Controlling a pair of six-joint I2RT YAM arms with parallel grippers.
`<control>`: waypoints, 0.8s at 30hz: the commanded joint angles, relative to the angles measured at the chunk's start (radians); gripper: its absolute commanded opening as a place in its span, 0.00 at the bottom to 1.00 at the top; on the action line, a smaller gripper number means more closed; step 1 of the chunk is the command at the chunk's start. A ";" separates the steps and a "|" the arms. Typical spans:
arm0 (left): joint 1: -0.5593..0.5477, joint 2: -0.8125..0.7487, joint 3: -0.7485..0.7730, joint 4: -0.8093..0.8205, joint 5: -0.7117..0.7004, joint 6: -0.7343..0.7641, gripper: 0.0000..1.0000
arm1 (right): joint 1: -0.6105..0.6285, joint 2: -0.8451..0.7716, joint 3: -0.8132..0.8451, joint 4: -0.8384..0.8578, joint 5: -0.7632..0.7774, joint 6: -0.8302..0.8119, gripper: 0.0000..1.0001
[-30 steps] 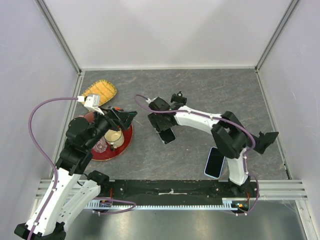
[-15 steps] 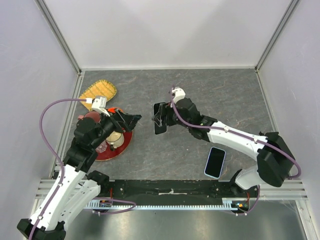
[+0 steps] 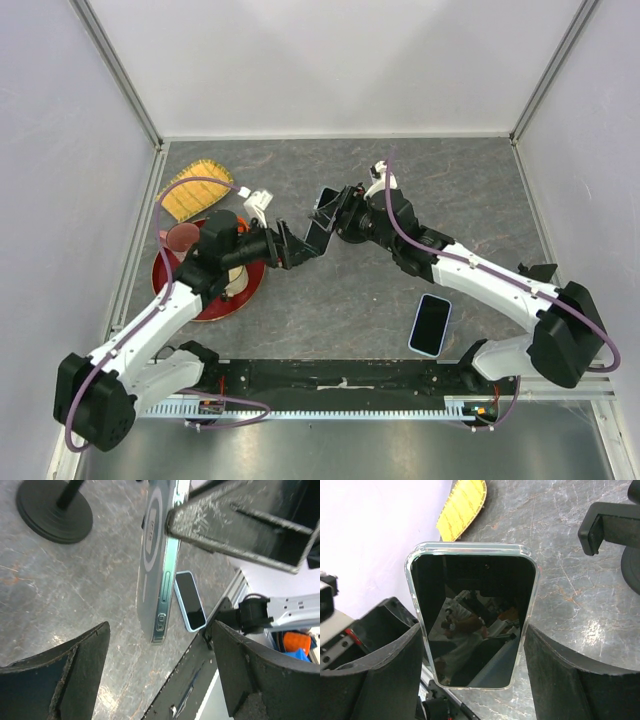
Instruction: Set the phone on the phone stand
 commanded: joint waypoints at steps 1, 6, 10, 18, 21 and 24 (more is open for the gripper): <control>-0.062 0.020 0.057 0.029 0.006 0.097 0.84 | 0.008 -0.046 0.080 0.001 -0.015 0.085 0.00; -0.086 0.063 0.085 0.052 -0.043 0.103 0.56 | 0.014 -0.058 0.097 -0.021 -0.037 0.085 0.00; -0.087 0.098 0.090 0.098 -0.025 0.085 0.31 | 0.014 -0.058 0.111 -0.047 -0.099 0.056 0.01; -0.087 0.093 0.083 0.082 -0.014 0.129 0.02 | -0.151 -0.111 0.078 -0.088 -0.415 -0.226 0.71; -0.085 0.068 0.077 0.079 0.058 0.158 0.02 | -0.289 -0.116 0.089 -0.146 -0.716 -0.392 0.92; -0.083 0.066 0.076 0.082 0.185 0.177 0.02 | -0.334 -0.104 0.118 -0.272 -0.930 -0.602 0.95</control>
